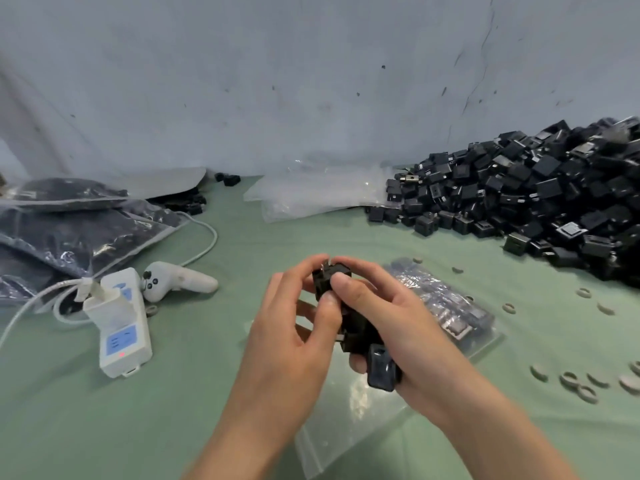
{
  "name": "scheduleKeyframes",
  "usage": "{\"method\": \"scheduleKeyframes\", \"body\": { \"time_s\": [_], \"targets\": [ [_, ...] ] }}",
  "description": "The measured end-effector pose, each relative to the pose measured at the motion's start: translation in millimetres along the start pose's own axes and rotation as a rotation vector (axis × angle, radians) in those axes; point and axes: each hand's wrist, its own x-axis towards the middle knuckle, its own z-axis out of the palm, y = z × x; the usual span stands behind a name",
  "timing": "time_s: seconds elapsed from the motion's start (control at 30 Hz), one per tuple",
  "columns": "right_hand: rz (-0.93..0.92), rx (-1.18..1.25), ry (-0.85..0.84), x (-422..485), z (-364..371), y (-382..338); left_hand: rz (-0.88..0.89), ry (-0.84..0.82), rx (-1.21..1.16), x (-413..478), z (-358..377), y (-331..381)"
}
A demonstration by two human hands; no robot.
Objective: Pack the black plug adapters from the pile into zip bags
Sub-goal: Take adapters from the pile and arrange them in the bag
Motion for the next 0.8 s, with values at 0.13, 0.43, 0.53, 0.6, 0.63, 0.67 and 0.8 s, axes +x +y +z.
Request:
{"method": "scheduleKeyframes", "body": {
  "time_s": [0.13,0.43,0.53,0.6,0.63,0.67,0.8],
  "targets": [
    [0.066,-0.075,0.038,-1,-1,8,-0.015,0.021,0.038,-1,-6,-9],
    [0.126,0.485,0.358,-3,-50,-4,-0.682,0.228,-0.170,-36,-59,-54],
    [0.108,0.802,0.448,-5,-73,-5,-0.807,0.115,-0.271,-53,-61,-59],
    [0.087,0.924,0.513,-5,-82,-5,-0.764,0.055,-0.242,-55,-56,-57],
    [0.077,0.958,0.540,-5,-84,-6,-0.731,0.041,-0.224,-54,-52,-56],
    [0.070,0.977,0.561,-5,-85,-6,-0.692,0.035,-0.200,-53,-49,-54],
    [0.043,0.983,0.609,-6,-84,-6,-0.441,0.013,0.058,-50,-38,-53]
  ]
}}
